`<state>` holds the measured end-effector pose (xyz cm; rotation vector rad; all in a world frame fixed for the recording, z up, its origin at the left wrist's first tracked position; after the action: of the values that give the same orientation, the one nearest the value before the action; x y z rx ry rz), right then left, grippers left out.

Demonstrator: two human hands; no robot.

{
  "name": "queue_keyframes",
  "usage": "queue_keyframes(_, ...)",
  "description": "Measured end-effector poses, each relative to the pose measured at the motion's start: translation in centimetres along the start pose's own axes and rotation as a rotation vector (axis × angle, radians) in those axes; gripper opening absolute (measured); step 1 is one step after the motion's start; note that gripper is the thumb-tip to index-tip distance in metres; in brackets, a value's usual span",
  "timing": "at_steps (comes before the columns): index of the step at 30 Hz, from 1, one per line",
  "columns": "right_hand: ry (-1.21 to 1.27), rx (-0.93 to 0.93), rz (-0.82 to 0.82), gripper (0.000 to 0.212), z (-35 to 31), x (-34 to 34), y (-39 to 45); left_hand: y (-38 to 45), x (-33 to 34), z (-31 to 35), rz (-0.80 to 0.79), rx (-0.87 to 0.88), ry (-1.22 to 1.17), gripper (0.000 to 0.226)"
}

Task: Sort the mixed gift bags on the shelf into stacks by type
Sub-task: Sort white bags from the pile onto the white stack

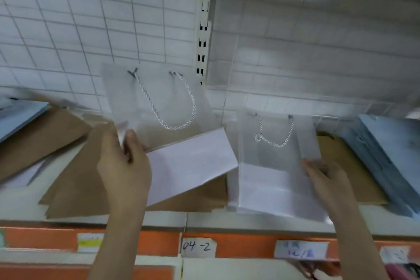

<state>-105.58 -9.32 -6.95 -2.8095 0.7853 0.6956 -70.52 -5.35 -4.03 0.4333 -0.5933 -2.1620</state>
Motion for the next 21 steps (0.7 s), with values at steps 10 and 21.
queue_keyframes(10,-0.107,-0.046,-0.172,0.013,1.1,1.2,3.3,-4.2,1.6,0.3,-0.073,-0.145,0.039,0.013)
queue_keyframes(21,-0.307,-0.207,-0.062,0.015,3.0,-0.9,4.4,-7.8,11.9,3.2,-0.381,-0.099,-0.024,0.015)
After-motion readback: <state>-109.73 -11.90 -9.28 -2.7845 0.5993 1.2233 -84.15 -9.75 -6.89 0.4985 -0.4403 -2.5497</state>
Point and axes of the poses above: each hand's wrist, its own y-axis towards the middle knuckle, its own x-axis out of the palm, z = x × y, the point moved 3 cm from there along y, towards the middle knuckle, and after that the axes turned 7 degrees about x, right-handed, at the moved point
